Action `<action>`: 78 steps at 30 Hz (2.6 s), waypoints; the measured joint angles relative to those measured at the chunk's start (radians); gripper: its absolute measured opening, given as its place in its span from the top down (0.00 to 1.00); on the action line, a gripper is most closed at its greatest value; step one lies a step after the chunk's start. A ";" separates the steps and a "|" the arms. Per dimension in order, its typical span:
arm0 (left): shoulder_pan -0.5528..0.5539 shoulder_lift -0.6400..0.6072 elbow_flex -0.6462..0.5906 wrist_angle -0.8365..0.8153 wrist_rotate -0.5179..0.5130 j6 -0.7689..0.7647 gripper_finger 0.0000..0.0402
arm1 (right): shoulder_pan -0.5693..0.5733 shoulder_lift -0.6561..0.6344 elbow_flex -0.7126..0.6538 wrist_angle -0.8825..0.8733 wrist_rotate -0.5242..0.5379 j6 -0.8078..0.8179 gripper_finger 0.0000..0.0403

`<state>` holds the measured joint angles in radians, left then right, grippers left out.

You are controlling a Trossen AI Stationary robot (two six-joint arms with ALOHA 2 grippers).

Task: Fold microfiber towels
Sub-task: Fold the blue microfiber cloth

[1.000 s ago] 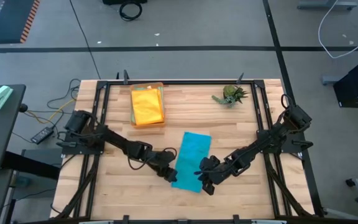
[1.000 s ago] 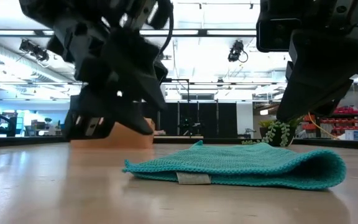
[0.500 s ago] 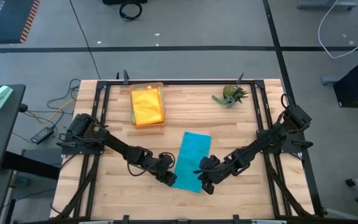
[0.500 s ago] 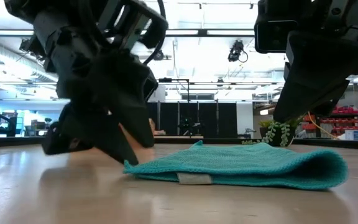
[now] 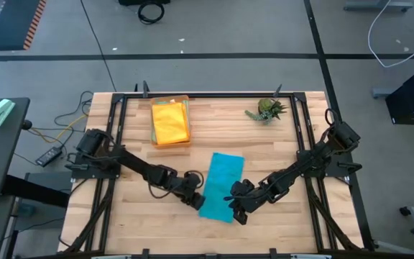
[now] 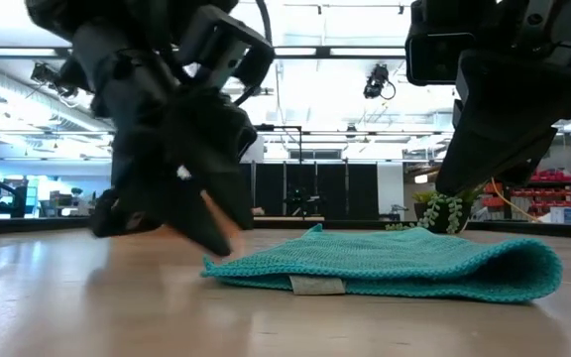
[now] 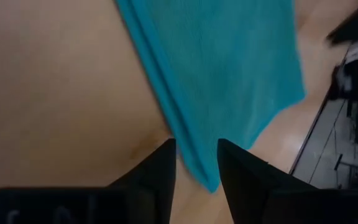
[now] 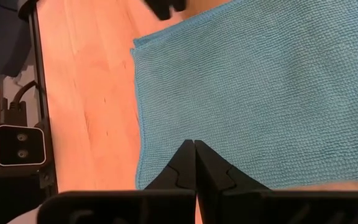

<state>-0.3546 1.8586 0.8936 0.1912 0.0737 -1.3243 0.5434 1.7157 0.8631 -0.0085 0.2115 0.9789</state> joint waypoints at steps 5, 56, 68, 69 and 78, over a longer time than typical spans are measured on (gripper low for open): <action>-0.004 -0.009 0.000 0.031 0.002 -0.006 0.69 | 0.000 0.000 0.000 0.000 0.000 -0.003 1.00; -0.064 0.046 0.050 0.063 -0.044 -0.086 0.69 | 0.003 0.000 0.000 -0.001 -0.015 -0.029 1.00; -0.082 0.107 0.053 0.135 -0.061 -0.153 0.66 | 0.003 0.000 0.000 -0.005 -0.016 -0.030 1.00; -0.082 0.110 0.053 0.147 -0.059 -0.156 0.66 | 0.003 0.000 0.000 -0.005 -0.018 -0.029 1.00; -0.058 0.083 0.049 0.096 -0.060 -0.116 0.67 | 0.003 0.000 0.000 -0.009 -0.033 -0.030 1.00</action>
<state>-0.4129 1.9421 0.9422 0.2871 0.0135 -1.4400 0.5465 1.7157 0.8631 -0.0174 0.1783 0.9493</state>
